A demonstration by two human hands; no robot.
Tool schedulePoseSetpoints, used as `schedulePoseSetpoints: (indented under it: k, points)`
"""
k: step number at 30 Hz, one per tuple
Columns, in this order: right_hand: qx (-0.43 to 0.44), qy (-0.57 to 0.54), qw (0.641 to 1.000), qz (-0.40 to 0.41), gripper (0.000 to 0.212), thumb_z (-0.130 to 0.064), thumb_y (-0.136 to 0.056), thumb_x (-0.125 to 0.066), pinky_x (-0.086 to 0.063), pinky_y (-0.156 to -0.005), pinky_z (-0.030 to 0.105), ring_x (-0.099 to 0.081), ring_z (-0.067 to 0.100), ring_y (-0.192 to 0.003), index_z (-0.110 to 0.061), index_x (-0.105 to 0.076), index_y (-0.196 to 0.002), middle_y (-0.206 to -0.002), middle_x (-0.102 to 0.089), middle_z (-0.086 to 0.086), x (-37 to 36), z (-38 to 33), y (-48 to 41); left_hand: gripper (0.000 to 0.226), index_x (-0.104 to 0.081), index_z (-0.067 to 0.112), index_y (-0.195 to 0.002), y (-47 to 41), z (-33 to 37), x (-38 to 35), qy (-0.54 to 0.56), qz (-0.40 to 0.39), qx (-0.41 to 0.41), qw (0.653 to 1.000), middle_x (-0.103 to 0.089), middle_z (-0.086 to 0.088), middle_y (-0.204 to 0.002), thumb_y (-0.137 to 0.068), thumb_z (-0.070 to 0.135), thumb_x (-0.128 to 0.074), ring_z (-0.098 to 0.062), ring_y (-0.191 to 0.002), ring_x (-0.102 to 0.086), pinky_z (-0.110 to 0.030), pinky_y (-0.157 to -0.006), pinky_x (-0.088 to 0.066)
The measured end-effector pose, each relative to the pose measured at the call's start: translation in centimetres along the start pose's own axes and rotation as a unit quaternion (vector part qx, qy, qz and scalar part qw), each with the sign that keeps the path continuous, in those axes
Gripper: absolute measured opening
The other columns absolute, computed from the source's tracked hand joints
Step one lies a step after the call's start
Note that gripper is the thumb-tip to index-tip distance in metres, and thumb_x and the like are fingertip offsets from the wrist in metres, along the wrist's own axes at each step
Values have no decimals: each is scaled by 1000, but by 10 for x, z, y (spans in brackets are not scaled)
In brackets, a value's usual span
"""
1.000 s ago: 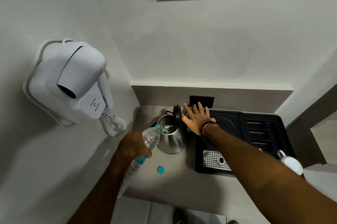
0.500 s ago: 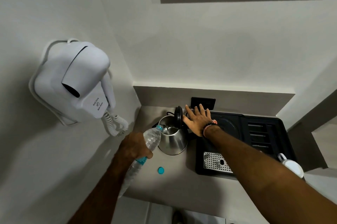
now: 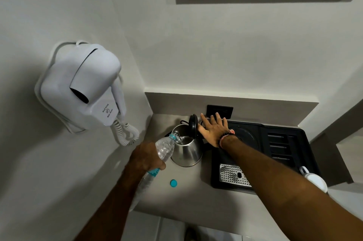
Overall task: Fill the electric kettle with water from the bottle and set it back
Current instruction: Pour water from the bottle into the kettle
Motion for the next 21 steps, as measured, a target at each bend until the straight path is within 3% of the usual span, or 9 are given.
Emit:
schedulePoseSetpoints:
  k: [5, 12, 16, 21]
  points:
    - [0, 6, 1000, 0, 83, -75, -84, -3, 9, -121, 55, 9, 33, -154, -36, 2, -157, -168, -8, 15, 0, 0, 0, 70, -56, 26, -105, 4, -3, -1, 29, 19, 2, 999, -57, 10, -85, -47, 54, -84, -11, -80, -55, -24, -66, -43]
    - [-1, 8, 1000, -2, 82, -74, -85, -4, 8, -122, 55, 9, 33, -154, -37, 3, -157, -168, -8, 15, 0, 0, 0, 67, -55, 29, -111, 12, -17, -10, 158, 90, 21, 983, -65, 9, -94, -55, 46, -87, -12, -83, -59, -24, -72, -47]
    - [-4, 2, 1000, -4, 90, -78, -77, 2, 8, -122, 55, 9, 32, -154, -38, 2, -157, -168, -9, 14, 0, 0, 0, 79, -52, 26, -122, 23, -34, -10, 237, 192, 30, 952, -69, 0, -108, -53, 47, -86, -27, -96, -66, -35, -87, -52]
    - [-5, -6, 1000, -7, 93, -79, -73, 5, 8, -122, 56, 8, 32, -154, -39, 4, -156, -168, -9, 13, -3, -1, -1, 82, -52, 24, -121, 37, -49, -23, 340, 305, 40, 888, -71, -3, -109, -52, 47, -91, -26, -95, -67, -31, -84, -52]
Point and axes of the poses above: each hand's wrist, its own y-axis away from the middle knuckle, its own x-axis out of the back of the hand, z = x × y, the point moved 10 cm from there along -y, towards the middle knuckle
